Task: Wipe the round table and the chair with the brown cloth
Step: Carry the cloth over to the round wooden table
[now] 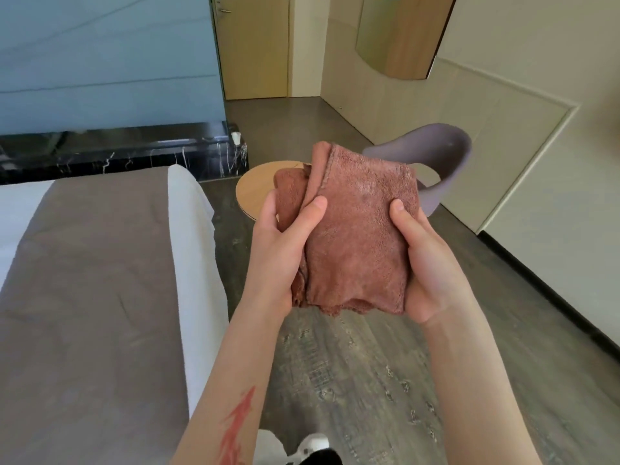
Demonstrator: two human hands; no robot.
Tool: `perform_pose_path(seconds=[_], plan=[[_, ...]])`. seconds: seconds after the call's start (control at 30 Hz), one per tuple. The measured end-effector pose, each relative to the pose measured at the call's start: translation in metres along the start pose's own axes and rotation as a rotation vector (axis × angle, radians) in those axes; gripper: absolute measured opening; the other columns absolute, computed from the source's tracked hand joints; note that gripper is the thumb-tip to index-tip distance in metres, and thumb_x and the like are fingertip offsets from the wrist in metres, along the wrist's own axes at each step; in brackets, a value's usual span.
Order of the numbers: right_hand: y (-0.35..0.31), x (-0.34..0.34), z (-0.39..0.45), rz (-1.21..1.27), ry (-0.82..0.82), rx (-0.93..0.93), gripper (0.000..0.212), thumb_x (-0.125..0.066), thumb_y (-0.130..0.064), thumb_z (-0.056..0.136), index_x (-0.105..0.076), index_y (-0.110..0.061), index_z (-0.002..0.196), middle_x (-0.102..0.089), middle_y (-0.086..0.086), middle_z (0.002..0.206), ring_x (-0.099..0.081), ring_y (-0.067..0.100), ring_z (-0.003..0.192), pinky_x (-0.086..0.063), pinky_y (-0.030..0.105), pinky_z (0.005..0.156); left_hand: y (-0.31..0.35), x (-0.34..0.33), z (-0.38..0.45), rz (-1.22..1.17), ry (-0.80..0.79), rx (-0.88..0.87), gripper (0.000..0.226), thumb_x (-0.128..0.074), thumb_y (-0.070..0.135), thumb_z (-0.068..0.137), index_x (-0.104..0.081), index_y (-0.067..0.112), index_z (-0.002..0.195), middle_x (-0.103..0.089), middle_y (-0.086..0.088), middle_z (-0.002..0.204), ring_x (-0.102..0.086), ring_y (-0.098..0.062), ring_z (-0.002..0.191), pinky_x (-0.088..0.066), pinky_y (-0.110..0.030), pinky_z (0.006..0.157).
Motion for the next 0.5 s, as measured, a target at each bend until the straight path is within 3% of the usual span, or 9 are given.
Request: perform_pose_path(seconds=[0.2,0.33,0.5], plan=[[-0.011,0.037,0.100,-0.009,0.011,-0.009,0.017,-0.055,-0.032,0.089,-0.063,-0.035,0.104,-0.073,-0.004,0.104,-0.070,0.014,0.093,-0.059,0.031,0.065,-0.041,-0.026,0.089,0.014,0.041,0.007,0.021,-0.067,0.028,0.079,-0.060,0.039,0.096,-0.070,0.021,0.087,-0.068,-0.001,0.084,-0.056,-0.018,0.065],[-0.024,0.050,0.192,-0.050,-0.018,-0.012,0.014,-0.055,-0.036,0.088,-0.063,-0.037,0.099,-0.075,-0.009,0.093,-0.071,0.011,0.087,-0.057,0.028,0.060,-0.063,-0.039,0.172,0.018,0.067,-0.001,0.036,-0.067,0.032,0.079,-0.057,0.032,0.113,-0.067,0.013,0.104,-0.067,-0.005,0.092,-0.057,-0.025,0.075],[-0.045,0.043,0.314,-0.088,-0.059,0.024,0.013,-0.056,-0.035,0.088,-0.063,-0.036,0.099,-0.076,-0.010,0.089,-0.071,0.010,0.085,-0.057,0.025,0.058,-0.073,-0.045,0.286,0.006,0.069,-0.052,0.020,-0.065,0.025,0.081,-0.059,0.034,0.099,-0.071,0.021,0.083,-0.069,-0.001,0.081,-0.055,-0.017,0.062]])
Point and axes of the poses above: each hand's wrist, its own z-axis towards the middle knuckle, its own x-axis out of the back of the hand, y = z × x, the point moved 5 cm from there along z, towards the middle knuckle
